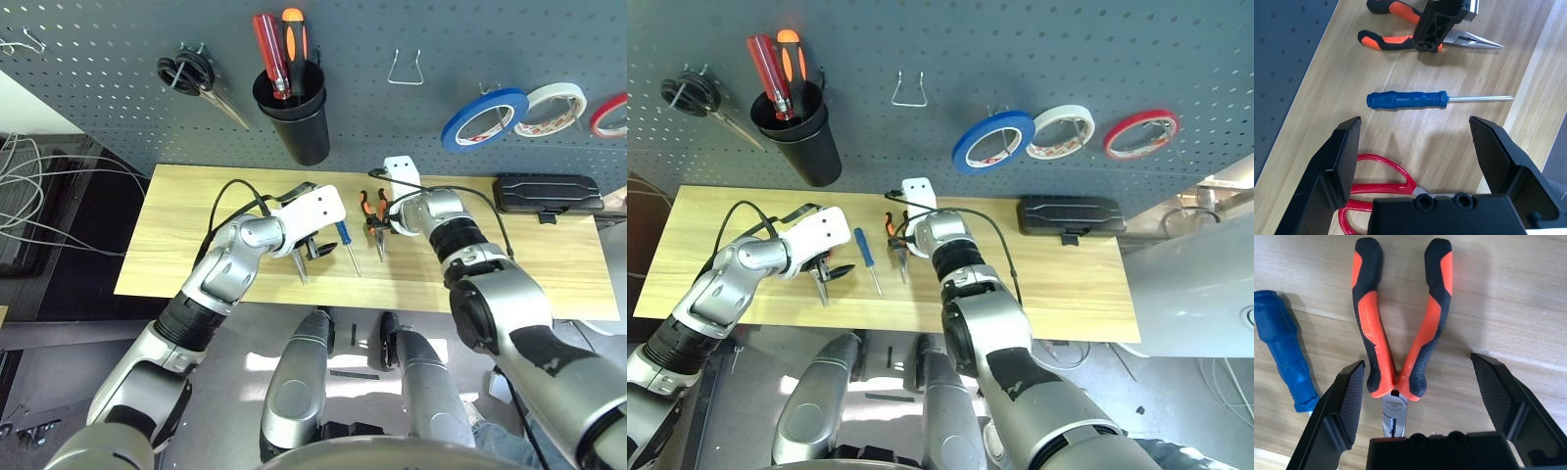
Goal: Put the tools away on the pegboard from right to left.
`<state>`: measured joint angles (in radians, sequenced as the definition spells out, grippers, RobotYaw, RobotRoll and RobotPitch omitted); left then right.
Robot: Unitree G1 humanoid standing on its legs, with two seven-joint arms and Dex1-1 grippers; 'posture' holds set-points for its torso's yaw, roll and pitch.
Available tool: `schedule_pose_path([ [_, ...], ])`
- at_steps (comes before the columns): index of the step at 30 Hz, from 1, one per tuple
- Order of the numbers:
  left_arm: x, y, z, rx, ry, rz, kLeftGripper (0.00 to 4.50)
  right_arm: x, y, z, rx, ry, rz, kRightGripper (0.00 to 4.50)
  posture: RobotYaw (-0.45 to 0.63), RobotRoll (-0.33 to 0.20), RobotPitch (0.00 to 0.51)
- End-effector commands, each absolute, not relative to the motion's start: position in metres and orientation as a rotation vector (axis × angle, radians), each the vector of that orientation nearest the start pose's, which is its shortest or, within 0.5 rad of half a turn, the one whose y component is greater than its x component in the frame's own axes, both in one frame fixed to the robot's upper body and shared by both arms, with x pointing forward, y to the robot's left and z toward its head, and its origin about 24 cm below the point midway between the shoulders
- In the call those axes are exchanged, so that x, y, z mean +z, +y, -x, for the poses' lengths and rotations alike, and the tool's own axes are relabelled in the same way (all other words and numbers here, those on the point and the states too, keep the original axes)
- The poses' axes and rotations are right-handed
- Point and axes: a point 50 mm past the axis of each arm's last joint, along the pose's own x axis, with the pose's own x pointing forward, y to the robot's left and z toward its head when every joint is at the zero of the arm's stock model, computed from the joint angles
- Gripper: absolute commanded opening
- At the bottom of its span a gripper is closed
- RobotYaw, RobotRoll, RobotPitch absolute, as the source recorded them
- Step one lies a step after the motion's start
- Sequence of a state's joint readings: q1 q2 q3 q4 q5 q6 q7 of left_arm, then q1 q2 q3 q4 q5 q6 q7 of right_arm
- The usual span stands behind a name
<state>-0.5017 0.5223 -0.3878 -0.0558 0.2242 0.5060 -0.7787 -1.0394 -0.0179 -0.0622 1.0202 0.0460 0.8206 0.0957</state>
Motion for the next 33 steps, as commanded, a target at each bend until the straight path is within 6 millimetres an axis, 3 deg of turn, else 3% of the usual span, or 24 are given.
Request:
schedule_pose_path([
  [1,0.104,0.133,-0.303,-0.883,0.333,-0.822,4.5,0.066,-0.081,-0.372,0.258,0.876,0.058,4.23,0.27,0.0,0.344],
  [7,0.106,0.133,-0.304,-0.88,0.33,-0.82,4.5,0.087,-0.073,-0.377,0.272,0.812,-0.008,4.12,0.27,0.0,0.339],
  [10,0.108,0.136,-0.305,-0.872,0.33,-0.822,4.5,0.102,-0.068,-0.376,0.301,0.819,-0.051,4.49,0.26,0.0,0.34],
  [16,0.106,0.138,-0.304,-0.873,0.337,-0.825,4.5,0.095,-0.074,-0.37,0.285,0.863,-0.011,4.38,0.26,0.0,0.337],
  [19,0.108,0.137,-0.305,-0.874,0.333,-0.823,4.5,0.091,-0.075,-0.369,0.279,0.868,0.008,3.73,0.26,0.0,0.336],
  [29,0.107,0.136,-0.305,-0.877,0.332,-0.822,4.5,0.089,-0.075,-0.368,0.279,0.855,0.016,0.13,0.25,0.0,0.342],
  [31,0.107,0.136,-0.305,-0.877,0.332,-0.821,4.5,0.088,-0.075,-0.368,0.278,0.855,0.018,0.38,0.26,0.0,0.344],
  [33,0.107,0.136,-0.305,-0.876,0.332,-0.82,4.5,0.088,-0.074,-0.368,0.276,0.856,0.017,1.06,0.26,0.0,0.346],
])
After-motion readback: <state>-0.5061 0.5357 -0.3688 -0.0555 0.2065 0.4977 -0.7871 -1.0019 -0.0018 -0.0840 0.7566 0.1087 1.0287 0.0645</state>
